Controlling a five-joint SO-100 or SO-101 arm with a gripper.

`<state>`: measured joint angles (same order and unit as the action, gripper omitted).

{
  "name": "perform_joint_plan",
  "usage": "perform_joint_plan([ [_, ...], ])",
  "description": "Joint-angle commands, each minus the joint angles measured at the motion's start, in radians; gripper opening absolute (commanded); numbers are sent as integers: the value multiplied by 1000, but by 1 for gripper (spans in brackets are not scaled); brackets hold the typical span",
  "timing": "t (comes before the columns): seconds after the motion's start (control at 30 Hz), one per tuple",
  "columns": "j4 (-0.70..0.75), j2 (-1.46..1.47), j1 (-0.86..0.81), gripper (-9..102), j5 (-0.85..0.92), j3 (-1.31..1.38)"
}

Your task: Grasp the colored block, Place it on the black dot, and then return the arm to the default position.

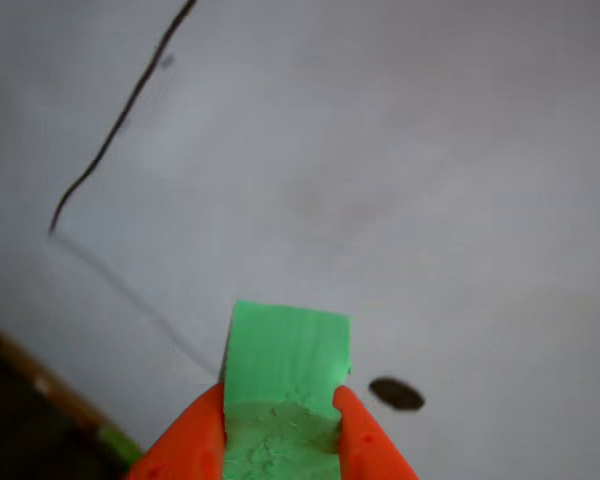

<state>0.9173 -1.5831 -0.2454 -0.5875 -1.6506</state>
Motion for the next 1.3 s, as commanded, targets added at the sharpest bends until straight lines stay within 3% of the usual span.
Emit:
perform_joint_plan([
  [0.0,-29,-71,43,0,75,14],
  [0.3,-100,-44,164,0,245,41],
  [0.6,-6,43,259,0,318,146],
  [0.87,250,155,288,0,255,350],
  [1.13,405,296,305,0,227,569],
  [1.27,407,380,305,0,221,643],
])
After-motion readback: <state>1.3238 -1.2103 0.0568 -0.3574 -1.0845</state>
